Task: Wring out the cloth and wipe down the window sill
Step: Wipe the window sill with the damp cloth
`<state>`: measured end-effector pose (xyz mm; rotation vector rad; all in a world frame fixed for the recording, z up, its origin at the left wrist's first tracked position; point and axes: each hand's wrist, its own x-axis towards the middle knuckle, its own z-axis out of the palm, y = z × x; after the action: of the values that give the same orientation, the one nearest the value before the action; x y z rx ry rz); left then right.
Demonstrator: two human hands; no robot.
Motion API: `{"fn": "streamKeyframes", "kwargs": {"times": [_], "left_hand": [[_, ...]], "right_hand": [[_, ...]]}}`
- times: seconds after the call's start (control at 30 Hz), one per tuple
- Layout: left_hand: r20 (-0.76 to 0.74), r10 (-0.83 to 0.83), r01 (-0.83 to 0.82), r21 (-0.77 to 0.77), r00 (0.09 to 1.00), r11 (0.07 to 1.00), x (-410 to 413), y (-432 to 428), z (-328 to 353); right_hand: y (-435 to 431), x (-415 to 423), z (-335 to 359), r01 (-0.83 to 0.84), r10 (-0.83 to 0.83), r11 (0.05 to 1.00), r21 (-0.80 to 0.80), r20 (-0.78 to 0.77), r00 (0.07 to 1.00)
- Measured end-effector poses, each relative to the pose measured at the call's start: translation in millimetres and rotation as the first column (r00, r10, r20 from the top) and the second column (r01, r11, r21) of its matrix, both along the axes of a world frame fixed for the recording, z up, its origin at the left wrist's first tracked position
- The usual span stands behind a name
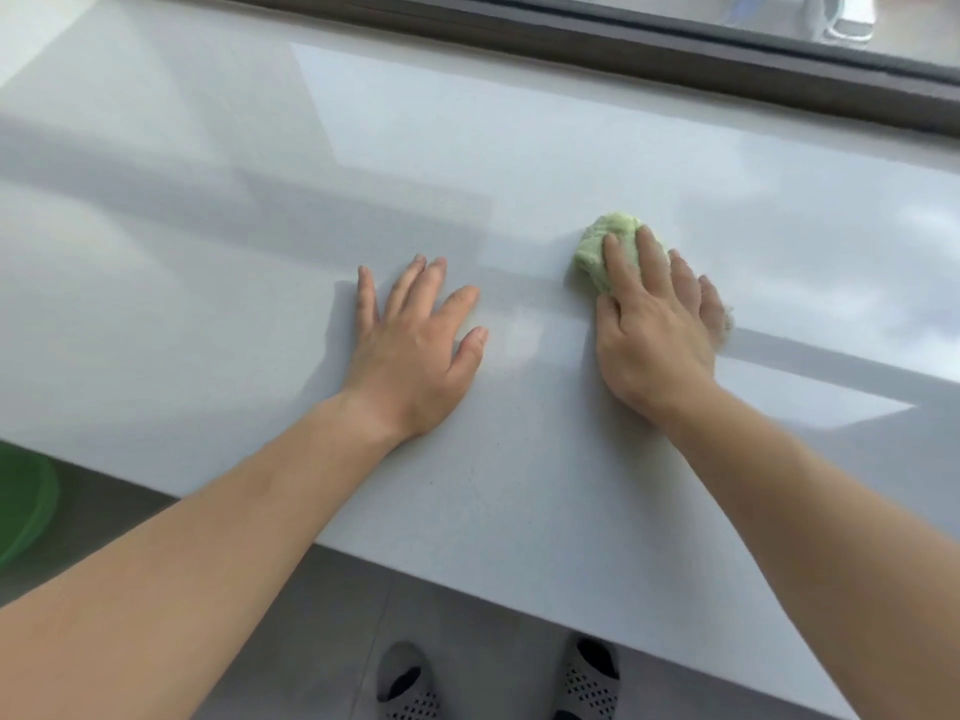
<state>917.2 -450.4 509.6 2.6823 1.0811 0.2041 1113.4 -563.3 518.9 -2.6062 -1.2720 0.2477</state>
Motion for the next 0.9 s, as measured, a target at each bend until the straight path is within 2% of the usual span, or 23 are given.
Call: {"fn": "streamKeyframes", "kwargs": {"times": [0.07, 0.17, 0.23, 0.37, 0.4, 0.47, 0.57, 0.63, 0.77, 0.83, 0.9], "left_hand": [[0.018, 0.0, 0.0, 0.005, 1.0, 1.0, 9.6, 0.6, 0.8], [0.004, 0.016, -0.016, 0.0, 1.0, 1.0, 25.0, 5.6, 1.8], [0.0, 0.035, -0.035, -0.023, 0.999, 0.999, 35.8, 12.2, 3.5], [0.006, 0.099, -0.099, -0.058, 0.995, 0.993, 57.1, 26.4, 5.1], [0.0, 0.128, -0.127, -0.068, 0.992, 0.99, 60.7, 28.6, 4.4], [-0.009, 0.171, -0.171, -0.065, 0.985, 0.983, 64.4, 29.0, 1.4], [-0.016, 0.177, -0.177, 0.003, 0.984, 0.984, 66.3, 27.5, -0.3], [0.003, 0.191, -0.191, 0.038, 0.982, 0.981, 71.2, 31.7, 1.0], [0.052, 0.217, -0.217, 0.002, 0.975, 0.976, 93.1, 44.5, 2.3], [0.046, 0.192, -0.191, -0.012, 0.98, 0.981, 109.4, 51.6, 1.7], [0.014, 0.193, -0.193, -0.037, 0.981, 0.981, 125.6, 58.5, 0.7]], "right_hand": [[-15.5, -17.8, -0.7, -0.18, 0.18, 0.984, 0.01, 0.029, 0.983], [-29.2, 0.7, 3.2, -0.449, 0.449, 0.893, -0.016, 0.021, 0.893], [-6.9, 37.0, 2.1, -0.429, 0.429, 0.903, -0.012, 0.036, 0.902], [52.8, 65.1, -0.7, -0.198, 0.198, 0.98, 0.011, 0.033, 0.98], [58.6, 59.4, -1.4, -0.211, 0.21, 0.977, 0.012, 0.043, 0.977], [56.0, 46.3, -3.7, -0.337, 0.336, 0.941, 0.017, 0.054, 0.94], [52.3, 59.7, -2.3, -0.496, 0.493, 0.867, 0.037, 0.069, 0.867], [77.9, 89.7, -3.4, -0.472, 0.467, 0.881, 0.043, 0.087, 0.88], [135.8, 119.1, -3.9, -0.19, 0.189, 0.981, 0.044, 0.031, 0.982], [136.9, 109.5, -5.6, -0.224, 0.222, 0.974, 0.043, 0.043, 0.974], [121.6, 101.9, -8.5, -0.379, 0.374, 0.924, 0.053, 0.092, 0.923]]}}
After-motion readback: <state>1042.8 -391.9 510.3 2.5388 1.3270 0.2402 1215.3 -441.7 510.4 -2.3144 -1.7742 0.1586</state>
